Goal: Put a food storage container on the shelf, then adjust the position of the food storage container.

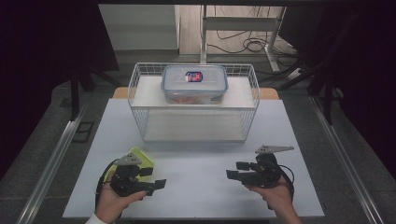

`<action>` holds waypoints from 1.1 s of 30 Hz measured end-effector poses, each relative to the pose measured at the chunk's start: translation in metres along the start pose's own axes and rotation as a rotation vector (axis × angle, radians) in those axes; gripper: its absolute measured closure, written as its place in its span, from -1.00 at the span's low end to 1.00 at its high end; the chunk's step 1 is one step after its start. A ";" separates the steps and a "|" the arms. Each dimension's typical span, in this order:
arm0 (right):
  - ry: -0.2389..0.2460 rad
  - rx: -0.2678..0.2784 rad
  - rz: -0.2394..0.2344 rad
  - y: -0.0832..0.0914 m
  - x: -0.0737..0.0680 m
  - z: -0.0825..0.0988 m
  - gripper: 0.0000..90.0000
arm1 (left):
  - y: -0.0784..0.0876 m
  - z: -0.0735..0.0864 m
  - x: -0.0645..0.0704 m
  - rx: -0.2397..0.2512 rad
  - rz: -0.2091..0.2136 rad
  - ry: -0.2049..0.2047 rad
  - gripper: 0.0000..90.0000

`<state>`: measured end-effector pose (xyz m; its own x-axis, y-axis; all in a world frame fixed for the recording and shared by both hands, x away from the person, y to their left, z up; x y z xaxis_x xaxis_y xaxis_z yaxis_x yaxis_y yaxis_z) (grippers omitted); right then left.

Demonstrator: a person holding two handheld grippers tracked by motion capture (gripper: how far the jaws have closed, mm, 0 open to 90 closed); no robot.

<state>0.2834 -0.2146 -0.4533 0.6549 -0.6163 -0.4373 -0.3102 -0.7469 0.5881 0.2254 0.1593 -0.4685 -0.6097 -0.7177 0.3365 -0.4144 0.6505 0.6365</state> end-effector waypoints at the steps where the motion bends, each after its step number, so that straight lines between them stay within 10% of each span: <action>1: 0.000 0.000 0.000 0.000 0.000 0.000 -0.25 | 0.000 0.000 0.000 0.000 0.000 0.000 -0.42; 19: -0.008 -0.004 0.006 -0.001 0.002 0.004 -0.25 | 0.005 -0.003 -0.010 0.009 -0.030 0.004 -0.44; 33: -0.033 -0.004 0.020 0.000 0.007 0.005 -0.26 | 0.058 0.007 -0.074 0.073 -0.187 0.109 -0.33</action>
<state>0.2841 -0.2202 -0.4596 0.6253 -0.6393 -0.4475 -0.3207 -0.7333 0.5995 0.2418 0.2512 -0.4612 -0.4427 -0.8475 0.2929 -0.5635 0.5170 0.6443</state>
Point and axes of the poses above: each handheld gripper's, and its own axes: y roughly backward along the jaws, z roughly out of its underside, x roughly to its right, the point moved 2 cm from there along -y, roughly forward along the jaws, and after that the axes turned 1 degree about -y, right-handed, at the moved point
